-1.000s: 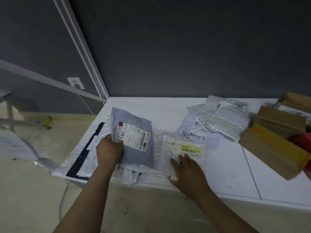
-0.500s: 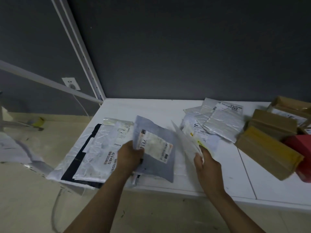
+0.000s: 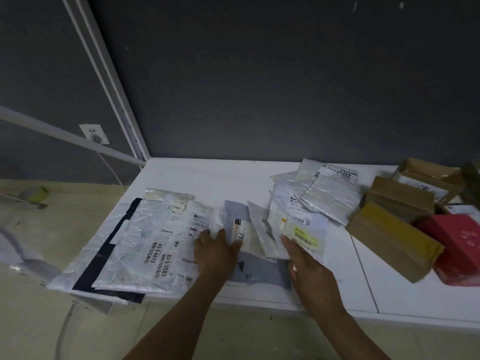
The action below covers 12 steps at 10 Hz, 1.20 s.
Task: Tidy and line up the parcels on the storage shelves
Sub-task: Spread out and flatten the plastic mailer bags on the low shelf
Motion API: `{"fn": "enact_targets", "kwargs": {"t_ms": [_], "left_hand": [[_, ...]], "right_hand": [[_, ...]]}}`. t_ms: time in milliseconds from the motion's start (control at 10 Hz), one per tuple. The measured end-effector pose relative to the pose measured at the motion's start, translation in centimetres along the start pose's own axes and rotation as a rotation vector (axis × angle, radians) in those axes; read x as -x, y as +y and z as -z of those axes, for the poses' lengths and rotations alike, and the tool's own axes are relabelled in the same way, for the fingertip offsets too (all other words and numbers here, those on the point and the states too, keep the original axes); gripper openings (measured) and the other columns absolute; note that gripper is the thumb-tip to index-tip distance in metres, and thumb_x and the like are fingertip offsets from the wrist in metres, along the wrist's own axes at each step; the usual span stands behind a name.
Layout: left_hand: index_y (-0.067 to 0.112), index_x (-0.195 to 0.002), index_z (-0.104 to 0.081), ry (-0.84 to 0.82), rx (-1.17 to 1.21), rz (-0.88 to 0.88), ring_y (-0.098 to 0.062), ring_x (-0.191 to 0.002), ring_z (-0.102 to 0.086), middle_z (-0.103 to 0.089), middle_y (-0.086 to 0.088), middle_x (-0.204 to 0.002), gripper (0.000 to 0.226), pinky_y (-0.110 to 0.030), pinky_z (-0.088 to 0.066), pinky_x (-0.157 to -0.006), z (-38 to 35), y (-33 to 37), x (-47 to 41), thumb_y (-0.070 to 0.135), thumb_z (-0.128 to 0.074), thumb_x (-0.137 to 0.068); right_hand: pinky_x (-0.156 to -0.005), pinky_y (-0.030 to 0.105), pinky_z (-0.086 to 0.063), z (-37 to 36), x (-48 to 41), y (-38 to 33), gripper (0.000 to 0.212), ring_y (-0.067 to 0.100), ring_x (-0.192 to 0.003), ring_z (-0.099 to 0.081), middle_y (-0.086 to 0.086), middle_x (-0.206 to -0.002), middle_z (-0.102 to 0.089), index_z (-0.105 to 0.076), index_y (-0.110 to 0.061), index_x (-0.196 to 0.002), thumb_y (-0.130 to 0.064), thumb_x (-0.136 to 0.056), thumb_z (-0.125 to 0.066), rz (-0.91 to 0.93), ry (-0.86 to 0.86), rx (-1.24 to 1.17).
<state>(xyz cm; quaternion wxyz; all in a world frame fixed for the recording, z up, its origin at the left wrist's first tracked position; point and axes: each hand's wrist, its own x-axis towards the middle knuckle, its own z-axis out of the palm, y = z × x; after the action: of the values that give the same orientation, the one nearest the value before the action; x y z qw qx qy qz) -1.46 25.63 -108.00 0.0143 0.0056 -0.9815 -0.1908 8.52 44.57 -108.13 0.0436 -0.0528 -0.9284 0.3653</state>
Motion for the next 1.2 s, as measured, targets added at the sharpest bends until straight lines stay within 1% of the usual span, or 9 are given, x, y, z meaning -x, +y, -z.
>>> {"fn": "enact_targets", "kwargs": {"t_ms": [200, 300, 400, 600, 700, 800, 900, 1000, 1200], "left_hand": [[0.025, -0.126, -0.059, -0.181, 0.043, 0.148, -0.037, -0.129, -0.03, -0.031, -0.015, -0.139, 0.046, -0.041, -0.031, -0.104, -0.3, 1.1, 0.3, 0.049, -0.059, -0.087], [0.028, -0.122, -0.061, -0.208, 0.055, 0.21, -0.037, -0.126, -0.032, -0.036, -0.015, -0.131, 0.047, -0.039, -0.032, -0.101, -0.6, 1.3, 0.0, 0.052, -0.064, -0.082], [0.018, -0.101, -0.066, -0.224, 0.134, 0.102, -0.031, -0.112, -0.054, -0.065, -0.013, -0.108, 0.039, -0.028, -0.032, -0.088, -0.7, 1.0, -0.8, 0.051, -0.068, -0.08], [0.003, -0.098, -0.067, -0.158, 0.184, 0.087, -0.027, -0.094, -0.064, -0.067, -0.012, -0.094, 0.035, -0.024, -0.033, -0.064, 1.4, -1.2, -1.4, 0.033, -0.072, -0.082], [0.003, -0.106, -0.064, -0.217, 0.061, 0.011, -0.029, -0.098, -0.061, -0.065, -0.016, -0.106, 0.034, -0.025, -0.036, -0.068, 1.5, -2.1, -1.1, 0.032, -0.064, -0.088], [0.003, -0.118, -0.055, -0.218, -0.01, -0.044, -0.032, -0.102, -0.056, -0.055, -0.02, -0.117, 0.031, -0.028, -0.039, -0.076, 1.2, -2.2, -0.8, 0.023, -0.054, -0.095], [0.008, -0.135, -0.041, -0.131, 0.039, -0.033, -0.038, -0.105, -0.053, -0.041, -0.018, -0.125, 0.061, -0.036, -0.044, -0.082, 1.0, -2.2, -0.6, 0.018, -0.07, -0.082], [0.02, -0.147, -0.027, -0.145, -0.019, -0.012, -0.04, -0.119, -0.042, -0.028, -0.018, -0.138, 0.086, -0.044, -0.041, -0.096, 0.9, -2.3, -0.6, 0.025, -0.075, -0.075], [0.01, -0.115, -0.065, 0.134, -0.125, -0.193, -0.05, -0.125, -0.041, -0.041, -0.027, -0.142, 0.048, -0.057, -0.035, -0.098, -0.2, -0.2, -0.1, 0.004, -0.069, -0.068]], "right_hand": [[-0.105, 0.026, -0.033, -0.6, -0.3, 0.6, 0.066, 0.013, -0.138, -0.037, -0.015, -0.154, -0.029, -0.004, -0.043, -0.145, -0.013, -0.099, -0.041, 0.074, -0.001, 0.103], [-0.066, 0.034, -0.057, -0.4, -0.4, 0.4, 0.069, 0.022, -0.096, -0.069, 0.004, -0.138, -0.056, -0.031, -0.032, -0.148, -0.015, -0.088, -0.059, 0.169, 0.028, 0.282], [-0.04, 0.03, -0.05, -0.7, -0.3, 0.6, 0.066, 0.022, -0.067, -0.07, 0.012, -0.116, -0.069, -0.042, -0.024, -0.138, -0.02, -0.075, -0.061, 0.136, -0.021, 0.349], [-0.048, 0.036, -0.059, -0.7, -0.8, 0.0, 0.073, 0.031, -0.095, -0.071, 0.018, -0.12, -0.066, -0.062, -0.009, -0.129, -0.005, -0.06, -0.086, 0.238, 0.07, 0.435], [-0.072, 0.039, -0.061, -2.1, -1.1, 0.9, 0.076, 0.03, -0.113, -0.064, 0.015, -0.131, -0.06, -0.058, -0.014, -0.133, -0.015, -0.063, -0.088, 0.299, 0.018, 0.394], [-0.104, 0.043, -0.042, -3.2, -0.9, 2.4, 0.067, 0.03, -0.135, -0.042, 0.01, -0.151, -0.039, -0.041, -0.025, -0.145, -0.042, -0.086, -0.067, 0.385, -0.182, 0.421], [-0.117, 0.036, 0.002, -3.0, -1.3, 2.6, 0.072, 0.023, -0.148, -0.001, -0.003, -0.16, -0.001, -0.018, -0.036, -0.152, -0.073, -0.09, -0.017, 0.352, -0.303, 0.457], [-0.117, 0.034, 0.017, -2.8, -1.8, 2.5, 0.077, 0.014, -0.145, 0.021, -0.012, -0.156, 0.016, -0.012, -0.044, -0.151, -0.079, -0.082, -0.012, 0.332, -0.324, 0.426], [-0.119, 0.033, 0.01, -1.3, -2.3, 1.8, 0.089, 0.009, -0.144, 0.018, -0.011, -0.159, 0.009, -0.013, -0.042, -0.151, -0.083, -0.074, 0.002, 0.316, -0.411, 0.363]]}}
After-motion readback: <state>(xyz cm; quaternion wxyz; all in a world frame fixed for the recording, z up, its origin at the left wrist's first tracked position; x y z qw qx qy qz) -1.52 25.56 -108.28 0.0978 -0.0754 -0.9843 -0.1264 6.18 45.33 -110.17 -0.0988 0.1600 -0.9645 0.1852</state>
